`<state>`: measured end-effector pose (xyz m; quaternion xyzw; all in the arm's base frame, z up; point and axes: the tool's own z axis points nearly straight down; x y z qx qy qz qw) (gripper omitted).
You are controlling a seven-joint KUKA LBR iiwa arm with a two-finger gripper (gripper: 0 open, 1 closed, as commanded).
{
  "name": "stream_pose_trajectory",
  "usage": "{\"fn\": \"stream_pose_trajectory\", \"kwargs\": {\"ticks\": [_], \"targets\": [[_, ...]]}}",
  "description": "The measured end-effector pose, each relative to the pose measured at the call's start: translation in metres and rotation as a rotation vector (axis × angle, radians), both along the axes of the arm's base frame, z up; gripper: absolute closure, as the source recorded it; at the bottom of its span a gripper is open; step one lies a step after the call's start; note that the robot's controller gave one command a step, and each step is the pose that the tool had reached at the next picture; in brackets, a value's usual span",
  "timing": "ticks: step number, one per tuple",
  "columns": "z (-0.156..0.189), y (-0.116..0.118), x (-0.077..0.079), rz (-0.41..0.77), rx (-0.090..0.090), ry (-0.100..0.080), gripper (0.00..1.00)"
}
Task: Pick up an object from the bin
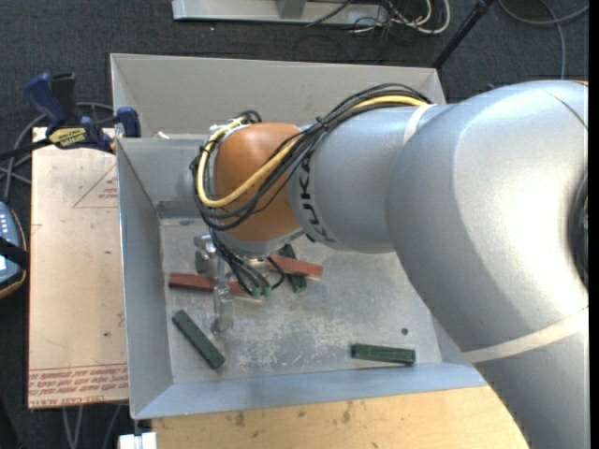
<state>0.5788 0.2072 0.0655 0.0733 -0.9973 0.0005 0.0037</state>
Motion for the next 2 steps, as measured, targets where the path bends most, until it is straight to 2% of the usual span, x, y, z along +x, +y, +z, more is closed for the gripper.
{"fn": "stream_pose_trajectory", "kwargs": {"ticks": [1, 2], "targets": [[0.005, 0.001, 0.003, -0.002, 0.004, -0.008, 1.00], [0.157, -0.014, 0.037, 0.053, 0.005, -0.020, 1.00]]}}
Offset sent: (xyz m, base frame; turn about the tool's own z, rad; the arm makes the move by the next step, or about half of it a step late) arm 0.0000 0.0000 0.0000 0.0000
